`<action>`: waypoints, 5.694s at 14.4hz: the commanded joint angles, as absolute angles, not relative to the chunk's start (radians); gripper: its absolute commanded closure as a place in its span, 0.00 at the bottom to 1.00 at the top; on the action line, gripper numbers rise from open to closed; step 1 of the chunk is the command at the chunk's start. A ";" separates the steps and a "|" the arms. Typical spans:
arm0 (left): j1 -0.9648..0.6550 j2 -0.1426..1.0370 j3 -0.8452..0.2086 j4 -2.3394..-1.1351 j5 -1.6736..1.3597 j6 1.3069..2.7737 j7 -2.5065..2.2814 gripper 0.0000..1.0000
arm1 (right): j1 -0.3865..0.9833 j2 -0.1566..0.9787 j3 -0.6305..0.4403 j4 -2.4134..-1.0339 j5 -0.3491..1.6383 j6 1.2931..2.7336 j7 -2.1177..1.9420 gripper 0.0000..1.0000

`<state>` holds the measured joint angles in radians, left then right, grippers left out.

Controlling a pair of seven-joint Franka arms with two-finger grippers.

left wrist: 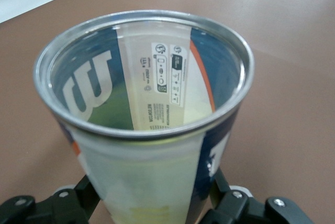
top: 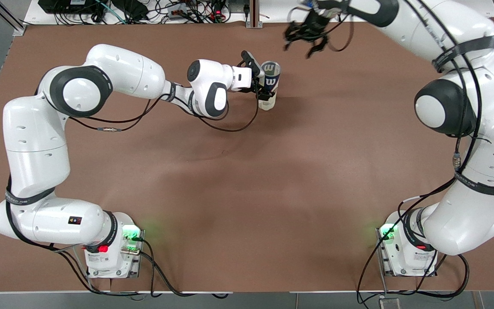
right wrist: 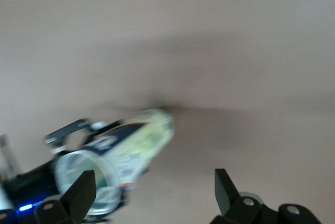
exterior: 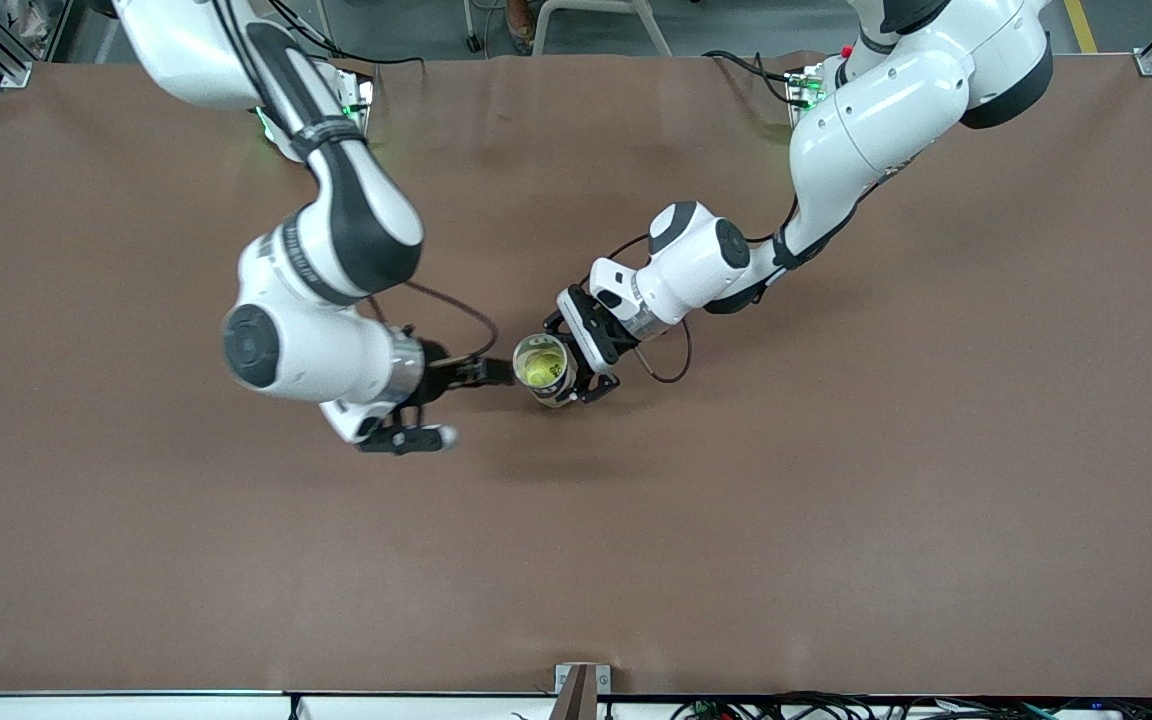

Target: Insert tennis ball vertically with right arm

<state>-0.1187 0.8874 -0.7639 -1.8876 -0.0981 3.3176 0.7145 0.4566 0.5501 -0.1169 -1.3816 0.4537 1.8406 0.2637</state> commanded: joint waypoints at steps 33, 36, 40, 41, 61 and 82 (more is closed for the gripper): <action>0.206 0.626 -0.706 -1.396 0.184 1.944 0.192 0.00 | -0.112 0.042 0.003 -1.549 -0.014 1.668 -0.025 0.00; 0.203 0.531 -0.701 -1.399 0.227 1.878 0.027 0.00 | -0.112 -0.044 0.002 -1.683 -0.014 1.743 -0.028 0.00; 0.199 0.467 -0.704 -1.401 0.275 1.821 -0.097 0.00 | -0.112 -0.048 0.003 -1.684 -0.012 1.706 -0.026 0.00; 0.199 0.453 -0.703 -1.402 0.276 1.800 -0.110 0.00 | -0.106 -0.048 0.006 -1.681 -0.012 1.707 -0.025 0.00; -0.046 0.086 -0.205 -1.408 0.101 1.548 -0.132 0.00 | -0.092 -0.038 0.005 -1.652 -0.026 1.690 -0.037 0.00; -0.092 -0.086 -0.014 -1.594 0.020 1.523 -0.058 0.00 | -0.075 -0.158 0.005 -1.804 -0.028 1.778 -0.034 0.00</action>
